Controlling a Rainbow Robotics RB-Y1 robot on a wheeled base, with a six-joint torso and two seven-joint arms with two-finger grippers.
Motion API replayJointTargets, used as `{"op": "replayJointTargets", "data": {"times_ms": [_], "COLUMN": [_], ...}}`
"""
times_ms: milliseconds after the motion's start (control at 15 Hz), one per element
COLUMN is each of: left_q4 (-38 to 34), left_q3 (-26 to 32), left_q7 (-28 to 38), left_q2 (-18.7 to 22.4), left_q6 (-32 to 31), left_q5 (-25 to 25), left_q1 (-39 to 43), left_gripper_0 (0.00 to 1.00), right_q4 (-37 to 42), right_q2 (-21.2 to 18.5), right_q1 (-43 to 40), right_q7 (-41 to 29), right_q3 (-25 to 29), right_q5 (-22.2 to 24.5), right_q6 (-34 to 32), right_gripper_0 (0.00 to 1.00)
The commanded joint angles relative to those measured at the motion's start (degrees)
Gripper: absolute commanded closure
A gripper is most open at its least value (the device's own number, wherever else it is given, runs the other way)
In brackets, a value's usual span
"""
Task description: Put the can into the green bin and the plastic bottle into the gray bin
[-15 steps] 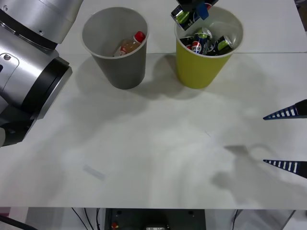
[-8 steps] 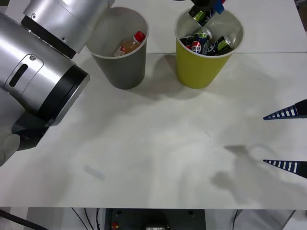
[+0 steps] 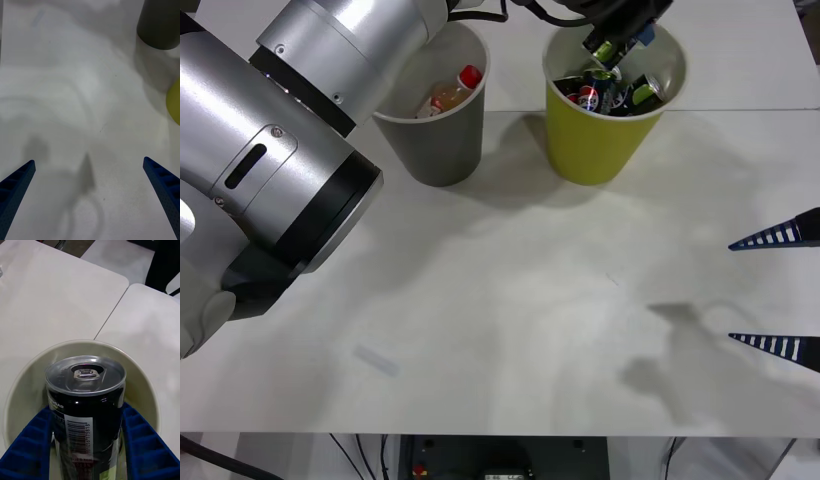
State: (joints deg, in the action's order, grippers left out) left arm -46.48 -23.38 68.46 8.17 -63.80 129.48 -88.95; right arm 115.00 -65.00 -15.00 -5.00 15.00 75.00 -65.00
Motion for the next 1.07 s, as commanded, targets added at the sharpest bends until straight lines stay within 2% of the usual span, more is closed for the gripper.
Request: {"op": "replayJointTargets", "data": {"times_ms": [67,200,467,667,867,1067], "left_q4": [-0.28,-2.03,-6.96,-8.98,-12.40,-20.05], "left_q3": [0.00,0.00,0.00,0.00,0.00,0.88], "left_q7": [0.01,-0.61,-4.39,-7.38,-13.00,-18.28], "left_q2": [0.54,3.35,12.14,17.59,24.44,31.56], "left_q6": [-0.18,-3.17,-12.48,-17.93,-19.25,-20.83], "left_q5": [-1.25,-5.90,-15.57,-20.49,-27.44,-30.87], "left_q1": [0.01,0.10,0.27,0.18,4.32,10.64], "left_gripper_0": [0.00,0.00,0.00,0.00,0.00,0.00], "right_q4": [0.00,0.00,0.00,0.00,0.00,0.00], "right_q2": [0.00,0.00,0.00,0.00,0.00,0.00], "right_q1": [0.00,0.00,0.00,0.00,0.00,0.00], "right_q7": [0.00,0.00,0.00,0.00,0.00,0.00], "right_q3": [0.00,0.00,0.00,0.00,0.00,0.00], "right_q5": [0.00,0.00,0.00,0.00,0.00,0.00], "right_q6": [0.00,0.00,0.00,0.00,0.00,0.00], "right_gripper_0": [0.00,0.00,0.00,0.00,0.00,0.00]}}
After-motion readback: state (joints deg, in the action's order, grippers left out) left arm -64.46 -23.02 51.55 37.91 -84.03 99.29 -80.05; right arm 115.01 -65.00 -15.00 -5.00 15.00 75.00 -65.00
